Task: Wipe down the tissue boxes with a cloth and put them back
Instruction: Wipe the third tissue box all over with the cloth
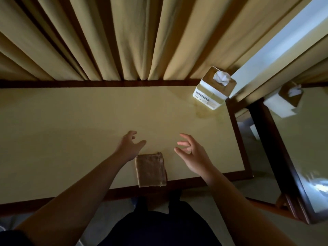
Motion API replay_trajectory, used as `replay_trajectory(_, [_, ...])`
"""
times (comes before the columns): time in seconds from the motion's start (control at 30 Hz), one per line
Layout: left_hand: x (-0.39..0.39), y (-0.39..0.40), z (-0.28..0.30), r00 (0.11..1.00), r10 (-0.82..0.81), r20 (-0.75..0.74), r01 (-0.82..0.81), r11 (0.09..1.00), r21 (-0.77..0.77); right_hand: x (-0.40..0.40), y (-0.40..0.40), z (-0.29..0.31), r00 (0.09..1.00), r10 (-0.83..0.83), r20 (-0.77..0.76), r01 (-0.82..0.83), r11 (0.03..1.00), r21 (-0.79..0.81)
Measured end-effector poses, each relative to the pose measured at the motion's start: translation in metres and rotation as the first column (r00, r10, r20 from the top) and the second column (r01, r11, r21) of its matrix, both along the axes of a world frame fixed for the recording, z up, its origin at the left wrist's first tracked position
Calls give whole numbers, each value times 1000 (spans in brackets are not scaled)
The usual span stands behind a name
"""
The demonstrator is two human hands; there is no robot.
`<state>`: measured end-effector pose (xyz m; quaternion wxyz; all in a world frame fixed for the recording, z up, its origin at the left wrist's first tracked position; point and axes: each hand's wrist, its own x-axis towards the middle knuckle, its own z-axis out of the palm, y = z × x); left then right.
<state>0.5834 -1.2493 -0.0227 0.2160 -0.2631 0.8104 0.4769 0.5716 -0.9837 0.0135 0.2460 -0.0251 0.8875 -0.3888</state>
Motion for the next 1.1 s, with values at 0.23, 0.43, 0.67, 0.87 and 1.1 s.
replay_trajectory(0.23, [-44, 70, 19, 994, -36, -105, 39, 999, 22, -32, 83, 3, 981, -189, -38, 186, 980, -65])
replay_trajectory(0.43, [-107, 136, 35, 989, -6, -148, 9, 1000, 18, -97, 147, -3, 943, -333, -22, 328, 936, -131])
replay_trajectory(0.67, [-220, 202, 38, 984, -12, -178, -14, 990, -140, -191, 189, -14, 924, -376, -69, 367, 923, -111])
replay_trajectory(0.87, [-314, 233, 42, 984, -137, -114, 106, 965, -239, -255, 191, -17, 934, -354, -54, 350, 935, -63])
replay_trajectory(1.1, [-351, 254, 42, 979, -204, 9, 203, 962, -183, -287, 183, -31, 932, -321, -166, 334, 941, 58])
